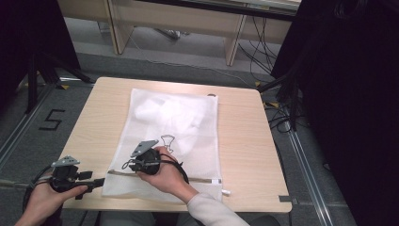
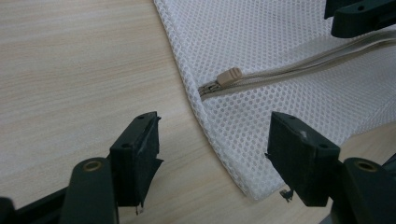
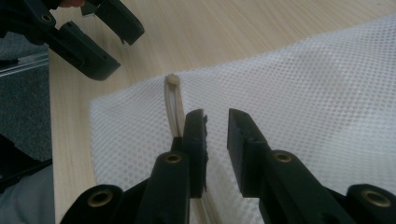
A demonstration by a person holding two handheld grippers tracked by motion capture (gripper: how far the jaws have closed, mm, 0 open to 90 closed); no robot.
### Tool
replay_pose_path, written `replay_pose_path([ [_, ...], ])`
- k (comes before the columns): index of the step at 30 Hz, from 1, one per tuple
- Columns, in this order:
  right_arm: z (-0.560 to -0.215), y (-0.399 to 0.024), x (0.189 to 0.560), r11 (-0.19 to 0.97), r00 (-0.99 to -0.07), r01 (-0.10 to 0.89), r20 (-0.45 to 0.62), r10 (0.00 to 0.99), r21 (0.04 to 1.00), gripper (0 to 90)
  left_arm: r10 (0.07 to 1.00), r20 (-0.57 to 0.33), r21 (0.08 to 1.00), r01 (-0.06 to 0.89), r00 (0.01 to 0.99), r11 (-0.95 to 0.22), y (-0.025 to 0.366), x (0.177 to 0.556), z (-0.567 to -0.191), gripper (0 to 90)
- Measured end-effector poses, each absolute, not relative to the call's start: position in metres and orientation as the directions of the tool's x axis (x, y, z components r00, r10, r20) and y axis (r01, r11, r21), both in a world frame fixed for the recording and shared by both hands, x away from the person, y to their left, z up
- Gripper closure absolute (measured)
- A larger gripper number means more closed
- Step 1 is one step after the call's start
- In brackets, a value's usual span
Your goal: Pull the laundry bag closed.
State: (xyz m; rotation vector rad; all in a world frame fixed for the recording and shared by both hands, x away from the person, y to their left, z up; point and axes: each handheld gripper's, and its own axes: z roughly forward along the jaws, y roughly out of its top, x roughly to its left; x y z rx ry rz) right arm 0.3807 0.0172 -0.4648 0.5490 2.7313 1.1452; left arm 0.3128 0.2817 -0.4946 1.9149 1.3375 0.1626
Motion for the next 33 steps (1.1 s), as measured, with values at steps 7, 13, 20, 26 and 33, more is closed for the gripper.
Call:
replay_pose_path([
  [7,-0.466,0.037,0.382,0.652,-0.934,0.262,0.018,0.356,0.712,78.5,0.842,-0.301,0.649,0.744,0.447,-0.162,0.283,0.313,-0.494,33.8],
  [13,-0.468,0.050,0.383,0.659,-0.941,0.252,0.021,0.337,0.708,78.5,0.843,-0.303,0.650,0.743,0.445,-0.159,0.282,0.313,-0.495,33.8],
  [20,-0.475,0.064,0.385,0.668,-0.942,0.261,0.034,0.333,0.697,78.1,0.833,-0.291,0.640,0.743,0.470,-0.195,0.284,0.313,-0.493,33.8],
  [26,-0.480,0.075,0.387,0.688,-0.944,0.271,0.044,0.328,0.674,76.7,0.835,-0.290,0.641,0.743,0.467,-0.193,0.284,0.313,-0.493,33.8],
  [33,-0.484,0.086,0.389,0.696,-0.946,0.278,0.061,0.320,0.662,76.1,0.833,-0.296,0.640,0.744,0.467,-0.190,0.283,0.314,-0.494,33.7],
])
